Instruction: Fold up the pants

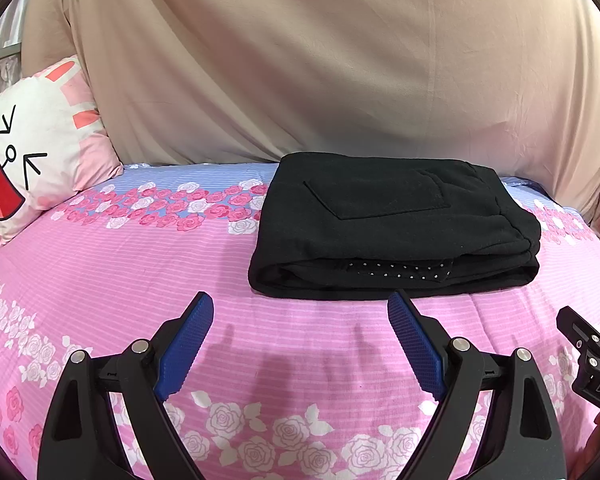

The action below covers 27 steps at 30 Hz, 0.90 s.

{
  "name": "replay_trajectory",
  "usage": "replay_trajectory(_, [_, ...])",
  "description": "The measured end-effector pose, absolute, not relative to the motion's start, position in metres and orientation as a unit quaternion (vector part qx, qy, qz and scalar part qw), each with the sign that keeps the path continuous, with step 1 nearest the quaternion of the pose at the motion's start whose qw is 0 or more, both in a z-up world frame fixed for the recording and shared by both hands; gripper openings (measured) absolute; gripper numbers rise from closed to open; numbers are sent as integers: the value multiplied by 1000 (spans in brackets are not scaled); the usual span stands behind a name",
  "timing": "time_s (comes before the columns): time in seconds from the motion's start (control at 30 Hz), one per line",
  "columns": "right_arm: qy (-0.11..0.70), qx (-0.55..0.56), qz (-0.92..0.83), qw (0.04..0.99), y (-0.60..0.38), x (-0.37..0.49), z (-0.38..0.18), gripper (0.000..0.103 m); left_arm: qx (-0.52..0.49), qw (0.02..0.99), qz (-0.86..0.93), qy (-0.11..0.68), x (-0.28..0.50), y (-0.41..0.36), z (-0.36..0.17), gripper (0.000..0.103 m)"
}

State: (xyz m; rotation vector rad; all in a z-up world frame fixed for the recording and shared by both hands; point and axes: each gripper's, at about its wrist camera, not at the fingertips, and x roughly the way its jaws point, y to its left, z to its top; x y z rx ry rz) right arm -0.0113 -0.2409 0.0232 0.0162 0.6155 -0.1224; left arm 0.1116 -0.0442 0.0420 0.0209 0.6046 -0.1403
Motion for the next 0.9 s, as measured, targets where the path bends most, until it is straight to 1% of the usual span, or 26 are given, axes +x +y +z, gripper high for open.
replay_trajectory(0.9, [309,5,-65,949,-241,-11,21,98,15,953,-67,295,111,-45,43,86])
